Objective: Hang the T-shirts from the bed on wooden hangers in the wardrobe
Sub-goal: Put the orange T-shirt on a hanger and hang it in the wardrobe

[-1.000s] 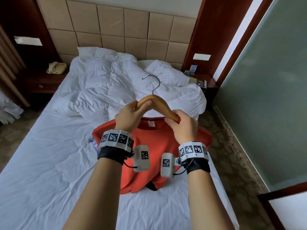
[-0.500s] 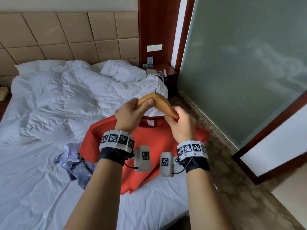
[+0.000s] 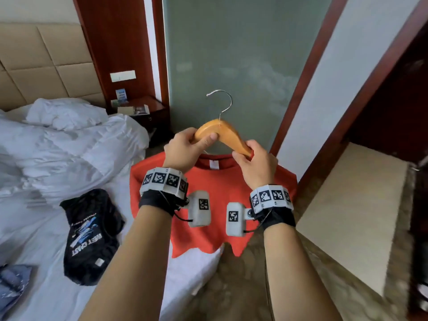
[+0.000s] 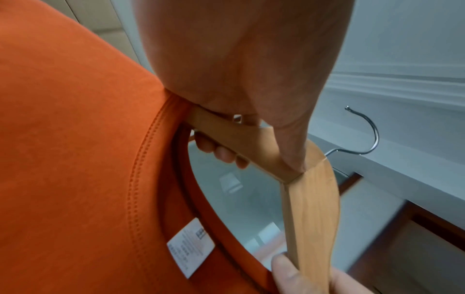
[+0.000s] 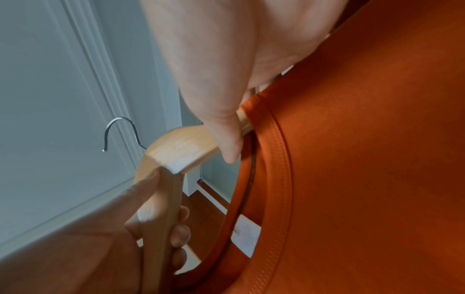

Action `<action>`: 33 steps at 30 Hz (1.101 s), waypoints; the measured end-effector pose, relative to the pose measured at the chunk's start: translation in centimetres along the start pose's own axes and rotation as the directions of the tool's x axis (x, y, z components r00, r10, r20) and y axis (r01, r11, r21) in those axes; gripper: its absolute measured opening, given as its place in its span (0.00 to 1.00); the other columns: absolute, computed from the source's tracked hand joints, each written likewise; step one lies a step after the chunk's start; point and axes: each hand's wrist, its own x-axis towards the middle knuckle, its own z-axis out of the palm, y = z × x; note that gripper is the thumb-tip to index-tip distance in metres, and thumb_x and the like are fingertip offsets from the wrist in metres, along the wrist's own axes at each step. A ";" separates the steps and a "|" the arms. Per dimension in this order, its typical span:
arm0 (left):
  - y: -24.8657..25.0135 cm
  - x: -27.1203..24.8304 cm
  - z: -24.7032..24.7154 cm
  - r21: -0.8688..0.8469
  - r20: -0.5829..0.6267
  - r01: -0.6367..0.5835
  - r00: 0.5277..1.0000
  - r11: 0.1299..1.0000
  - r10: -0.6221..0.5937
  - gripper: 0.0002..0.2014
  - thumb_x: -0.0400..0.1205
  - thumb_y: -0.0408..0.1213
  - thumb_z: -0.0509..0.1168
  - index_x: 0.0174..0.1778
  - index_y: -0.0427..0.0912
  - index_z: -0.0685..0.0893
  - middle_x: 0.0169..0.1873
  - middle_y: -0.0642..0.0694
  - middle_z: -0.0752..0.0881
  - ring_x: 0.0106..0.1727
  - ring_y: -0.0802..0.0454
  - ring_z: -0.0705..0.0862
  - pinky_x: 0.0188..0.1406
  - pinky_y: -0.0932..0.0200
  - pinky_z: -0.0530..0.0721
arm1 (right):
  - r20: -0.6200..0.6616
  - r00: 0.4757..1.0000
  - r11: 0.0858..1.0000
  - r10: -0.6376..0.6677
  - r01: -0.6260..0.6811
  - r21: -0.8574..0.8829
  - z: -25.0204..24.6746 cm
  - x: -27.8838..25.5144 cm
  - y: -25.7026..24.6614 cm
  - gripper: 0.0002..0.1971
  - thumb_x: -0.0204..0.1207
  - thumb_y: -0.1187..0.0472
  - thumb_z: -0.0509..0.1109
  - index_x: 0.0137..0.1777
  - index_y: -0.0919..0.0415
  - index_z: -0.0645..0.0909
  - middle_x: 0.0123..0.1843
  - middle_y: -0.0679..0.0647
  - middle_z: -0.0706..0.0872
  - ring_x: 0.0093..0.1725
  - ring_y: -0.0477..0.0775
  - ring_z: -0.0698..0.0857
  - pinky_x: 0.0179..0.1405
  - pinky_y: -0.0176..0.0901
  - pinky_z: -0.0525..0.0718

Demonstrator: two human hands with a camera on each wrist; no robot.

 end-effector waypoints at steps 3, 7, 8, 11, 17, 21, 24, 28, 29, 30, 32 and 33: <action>4.3 1.2 5.5 -0.003 0.035 -0.034 0.999 0.999 0.034 0.35 0.67 0.78 0.62 0.33 0.43 0.76 0.23 0.55 0.77 0.31 0.51 0.80 0.45 0.46 0.78 | -0.034 0.999 0.996 0.032 -0.035 -0.085 -5.6 1.9 3.3 0.10 0.75 0.50 0.74 0.48 0.54 0.83 0.38 0.50 0.87 0.41 0.60 0.85 0.49 0.54 0.82; 9.7 2.9 12.3 -0.032 0.141 -0.091 0.985 0.995 0.095 0.39 0.64 0.80 0.60 0.36 0.40 0.77 0.24 0.55 0.71 0.30 0.49 0.73 0.41 0.48 0.72 | 0.013 0.994 0.976 0.107 -0.102 -0.194 -12.5 4.8 7.9 0.08 0.75 0.53 0.71 0.45 0.58 0.79 0.36 0.51 0.84 0.41 0.61 0.84 0.46 0.53 0.81; 11.0 3.4 13.9 -0.031 0.170 -0.108 0.979 0.994 0.111 0.38 0.64 0.80 0.59 0.35 0.41 0.76 0.24 0.54 0.71 0.31 0.48 0.73 0.40 0.48 0.72 | 0.030 0.991 0.969 0.129 -0.120 -0.214 -14.3 5.5 9.1 0.08 0.75 0.53 0.70 0.45 0.58 0.79 0.36 0.51 0.84 0.41 0.61 0.84 0.45 0.52 0.81; 14.9 5.0 18.5 -0.041 0.261 -0.143 0.954 0.989 0.149 0.36 0.65 0.78 0.61 0.34 0.42 0.75 0.25 0.53 0.73 0.36 0.40 0.78 0.41 0.47 0.75 | 0.036 0.983 0.960 0.181 -0.169 -0.223 -19.1 7.3 12.3 0.08 0.76 0.53 0.72 0.41 0.54 0.78 0.33 0.48 0.81 0.38 0.57 0.83 0.34 0.45 0.75; 21.9 9.5 28.4 -0.023 0.442 -0.285 0.857 0.958 0.265 0.36 0.63 0.79 0.59 0.39 0.46 0.81 0.31 0.49 0.82 0.42 0.44 0.83 0.48 0.47 0.82 | -0.088 0.968 0.957 0.237 -0.248 -0.153 -27.6 10.5 19.4 0.16 0.73 0.53 0.76 0.30 0.53 0.74 0.28 0.47 0.79 0.32 0.52 0.79 0.34 0.47 0.74; 26.2 13.8 35.5 0.068 0.572 -0.407 0.764 0.911 0.299 0.25 0.70 0.72 0.65 0.41 0.51 0.81 0.38 0.49 0.84 0.47 0.44 0.84 0.46 0.51 0.81 | -0.163 0.955 0.939 0.249 -0.280 -0.202 -33.0 13.7 24.0 0.15 0.75 0.54 0.77 0.34 0.60 0.76 0.28 0.49 0.75 0.30 0.49 0.73 0.31 0.41 0.68; 29.3 17.4 41.1 0.081 0.645 -0.474 0.695 0.877 0.316 0.21 0.77 0.64 0.67 0.49 0.50 0.85 0.46 0.47 0.87 0.53 0.44 0.85 0.53 0.50 0.82 | -0.209 0.942 0.915 0.263 -0.312 -0.257 -36.7 17.0 28.0 0.15 0.75 0.52 0.77 0.34 0.57 0.76 0.29 0.49 0.76 0.33 0.52 0.77 0.36 0.50 0.75; 33.2 21.7 48.8 -0.001 0.699 -0.545 0.599 0.838 0.390 0.16 0.78 0.62 0.68 0.37 0.54 0.82 0.36 0.51 0.84 0.49 0.46 0.85 0.51 0.50 0.81 | -0.240 0.934 0.868 0.265 -0.339 -0.363 -41.8 21.6 33.1 0.15 0.74 0.50 0.77 0.37 0.59 0.79 0.35 0.48 0.75 0.37 0.53 0.78 0.42 0.54 0.77; 34.2 22.6 50.7 -0.014 0.704 -0.563 0.581 0.826 0.408 0.16 0.77 0.62 0.69 0.35 0.55 0.81 0.35 0.52 0.84 0.48 0.46 0.85 0.49 0.50 0.80 | -0.247 0.932 0.852 0.264 -0.345 -0.393 -43.0 22.6 34.4 0.14 0.74 0.50 0.77 0.39 0.60 0.80 0.37 0.49 0.75 0.39 0.53 0.78 0.44 0.52 0.77; 35.1 23.4 52.5 -0.029 0.707 -0.580 0.564 0.814 0.427 0.16 0.77 0.62 0.69 0.34 0.56 0.80 0.34 0.53 0.83 0.47 0.47 0.85 0.46 0.51 0.80 | -0.258 0.929 0.838 0.267 -0.355 -0.414 -44.1 23.4 35.6 0.14 0.75 0.50 0.77 0.41 0.60 0.81 0.39 0.49 0.75 0.40 0.54 0.79 0.46 0.52 0.77; 36.9 24.6 56.1 -0.054 0.712 -0.610 0.532 0.791 0.459 0.15 0.77 0.64 0.68 0.35 0.57 0.81 0.34 0.54 0.83 0.46 0.48 0.84 0.42 0.54 0.77 | -0.284 0.914 0.816 0.289 -0.390 -0.425 -46.2 24.9 38.1 0.14 0.74 0.48 0.77 0.41 0.58 0.80 0.39 0.50 0.77 0.41 0.56 0.80 0.48 0.54 0.79; 37.6 25.0 57.8 -0.060 0.715 -0.623 0.518 0.780 0.469 0.15 0.77 0.65 0.68 0.37 0.58 0.82 0.35 0.54 0.85 0.46 0.49 0.85 0.43 0.54 0.77 | -0.294 0.906 0.810 0.304 -0.409 -0.420 -47.3 25.4 39.4 0.14 0.74 0.48 0.77 0.40 0.57 0.80 0.37 0.50 0.79 0.41 0.56 0.82 0.48 0.56 0.81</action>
